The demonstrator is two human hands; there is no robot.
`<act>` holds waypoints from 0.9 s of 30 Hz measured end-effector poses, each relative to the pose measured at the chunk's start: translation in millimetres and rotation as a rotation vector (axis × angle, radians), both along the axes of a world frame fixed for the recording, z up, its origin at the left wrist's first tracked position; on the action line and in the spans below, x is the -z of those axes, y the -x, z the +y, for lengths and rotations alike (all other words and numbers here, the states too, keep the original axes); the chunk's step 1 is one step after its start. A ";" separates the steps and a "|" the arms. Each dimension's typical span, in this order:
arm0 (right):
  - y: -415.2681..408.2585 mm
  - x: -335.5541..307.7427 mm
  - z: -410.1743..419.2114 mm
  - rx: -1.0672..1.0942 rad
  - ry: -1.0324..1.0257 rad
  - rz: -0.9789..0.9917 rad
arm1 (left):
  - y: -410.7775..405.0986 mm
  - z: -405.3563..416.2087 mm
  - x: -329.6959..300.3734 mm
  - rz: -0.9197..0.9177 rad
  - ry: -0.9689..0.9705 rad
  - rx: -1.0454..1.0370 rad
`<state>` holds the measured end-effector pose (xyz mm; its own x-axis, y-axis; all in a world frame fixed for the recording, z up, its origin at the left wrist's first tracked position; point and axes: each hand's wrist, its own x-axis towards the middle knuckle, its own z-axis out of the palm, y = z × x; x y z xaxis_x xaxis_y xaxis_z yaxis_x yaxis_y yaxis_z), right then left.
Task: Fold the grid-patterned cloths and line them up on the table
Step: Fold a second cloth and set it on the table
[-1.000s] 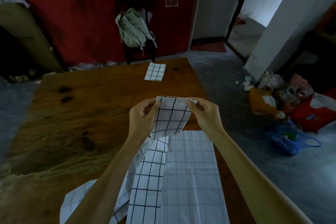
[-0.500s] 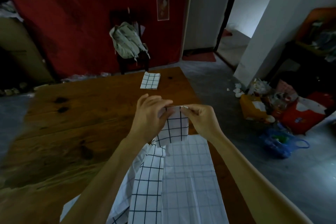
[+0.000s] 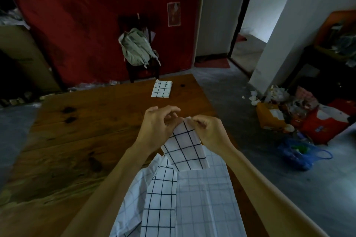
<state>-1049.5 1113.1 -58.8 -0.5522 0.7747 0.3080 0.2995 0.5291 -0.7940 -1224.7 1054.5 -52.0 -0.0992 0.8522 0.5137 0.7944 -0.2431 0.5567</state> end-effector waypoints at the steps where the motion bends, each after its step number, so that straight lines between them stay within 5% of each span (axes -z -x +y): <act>1: 1.1 0.1 0.5 -0.017 -0.021 -0.021 | -1.2 1.2 -1.5 0.015 0.012 0.035; 7: 6.9 3.4 8.0 -0.045 -0.084 -0.156 | -4.7 9.5 1.8 0.026 0.020 0.128; 21: -16.0 68.0 -0.9 0.019 0.117 -0.204 | 20.6 18.6 6.5 -0.052 -0.015 -0.165; 27: -41.2 90.5 2.9 -0.020 0.158 -0.548 | 25.2 16.7 14.9 -0.022 0.006 -0.185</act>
